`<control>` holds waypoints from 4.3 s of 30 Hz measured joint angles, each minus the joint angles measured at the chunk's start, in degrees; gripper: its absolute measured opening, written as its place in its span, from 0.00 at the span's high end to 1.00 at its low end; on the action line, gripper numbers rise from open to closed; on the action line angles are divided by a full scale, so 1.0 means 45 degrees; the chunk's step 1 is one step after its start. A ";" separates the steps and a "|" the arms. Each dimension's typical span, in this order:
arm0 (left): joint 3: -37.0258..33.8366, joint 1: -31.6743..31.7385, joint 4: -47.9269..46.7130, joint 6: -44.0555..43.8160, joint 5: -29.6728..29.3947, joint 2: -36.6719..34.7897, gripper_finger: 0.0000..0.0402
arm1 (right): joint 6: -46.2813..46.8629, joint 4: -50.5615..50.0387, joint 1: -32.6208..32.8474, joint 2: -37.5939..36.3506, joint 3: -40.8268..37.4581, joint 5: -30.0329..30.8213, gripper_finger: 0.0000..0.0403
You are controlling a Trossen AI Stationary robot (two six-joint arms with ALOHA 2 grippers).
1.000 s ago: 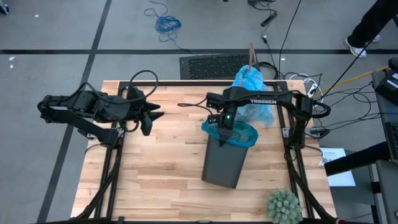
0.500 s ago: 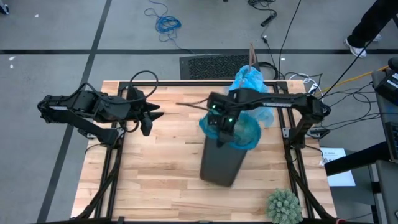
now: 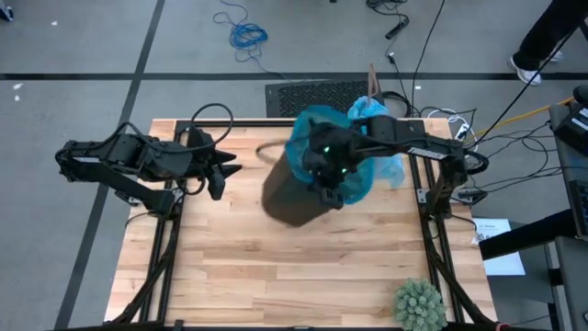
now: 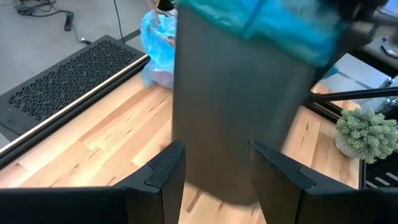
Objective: Place trash/remove bag and relplace
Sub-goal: Insert the dark blue trash bag into the trash bin
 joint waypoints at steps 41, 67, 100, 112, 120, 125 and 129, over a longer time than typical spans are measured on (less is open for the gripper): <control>0.0000 -0.0003 -0.0049 0.0012 -0.0044 -0.0005 0.59 | -0.1578 -0.2456 0.2251 0.3900 0.1505 0.2990 0.28; -0.1367 0.2105 0.1605 0.1365 0.0534 0.2125 1.00 | 0.2008 -0.1355 0.0609 -0.0843 0.1517 0.4865 0.62; -0.5659 0.5186 0.6980 0.2397 0.4258 0.1530 1.00 | 0.2859 0.7049 -0.5656 -0.3923 -0.9157 0.2071 1.00; -0.6897 0.5602 0.7809 0.2198 0.4973 0.1535 1.00 | 0.4199 0.7950 -0.5456 -0.3804 -1.1786 0.1620 1.00; -0.7886 0.5602 0.9001 0.1753 0.5246 0.1535 1.00 | 0.5115 0.9562 -0.5100 -0.3809 -1.2880 0.1394 1.00; -0.8362 0.5544 0.9463 0.1666 0.5295 0.1535 1.00 | 0.5460 0.9757 -0.5001 -0.3886 -1.3095 0.1429 1.00; -0.8797 0.5542 0.9836 0.1335 0.5559 0.1535 1.00 | 0.5542 0.9873 -0.5029 -0.4520 -1.3110 0.1744 1.00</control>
